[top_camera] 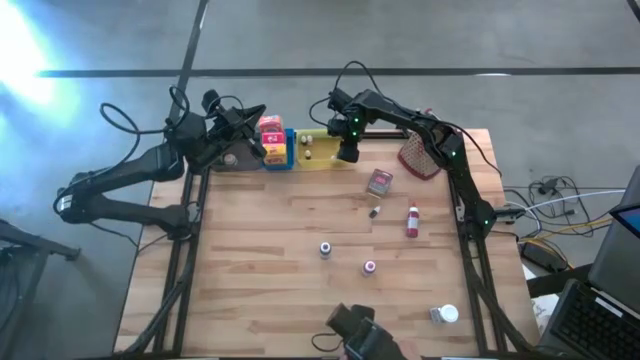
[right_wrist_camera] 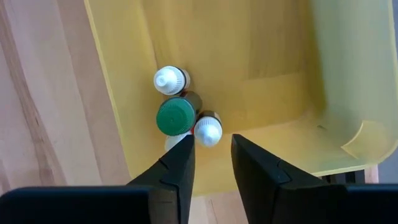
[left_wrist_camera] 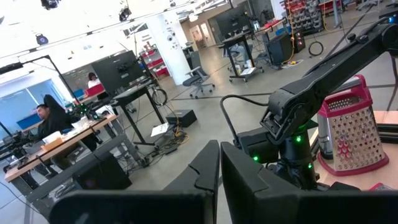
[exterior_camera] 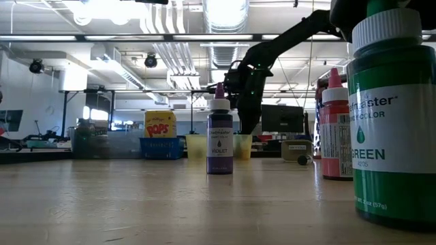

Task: Pick & Place Kitchen Items
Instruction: Move the red food coloring bottle to the center of the table

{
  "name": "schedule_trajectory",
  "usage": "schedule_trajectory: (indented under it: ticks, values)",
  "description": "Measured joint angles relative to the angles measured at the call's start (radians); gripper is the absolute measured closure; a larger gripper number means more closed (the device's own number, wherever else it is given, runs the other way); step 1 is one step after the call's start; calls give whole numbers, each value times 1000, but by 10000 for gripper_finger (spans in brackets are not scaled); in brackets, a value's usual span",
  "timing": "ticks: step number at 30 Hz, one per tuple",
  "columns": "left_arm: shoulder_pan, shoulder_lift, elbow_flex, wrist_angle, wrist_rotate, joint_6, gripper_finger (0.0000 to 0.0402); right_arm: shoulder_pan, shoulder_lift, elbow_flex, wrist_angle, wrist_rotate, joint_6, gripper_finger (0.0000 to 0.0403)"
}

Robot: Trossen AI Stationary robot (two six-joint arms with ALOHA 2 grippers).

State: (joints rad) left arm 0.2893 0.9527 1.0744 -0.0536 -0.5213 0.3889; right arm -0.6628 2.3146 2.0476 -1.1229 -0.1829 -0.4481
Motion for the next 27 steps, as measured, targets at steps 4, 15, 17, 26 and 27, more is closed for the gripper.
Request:
schedule_trajectory:
  ticks: [4,15,17,26,27]
  values:
    - [0,0,0,0,0,0,380,4,0,4,-3,3,3,311]
    - [0,0,0,0,0,0,380,9,-2,105,-134,3,15,341]
    - [0,0,0,0,0,0,380,14,-4,136,-187,2,21,345]
    - [0,0,0,0,0,0,380,72,-16,249,-387,2,75,376]
    - [0,0,0,0,0,0,380,80,-22,255,-404,2,84,380]
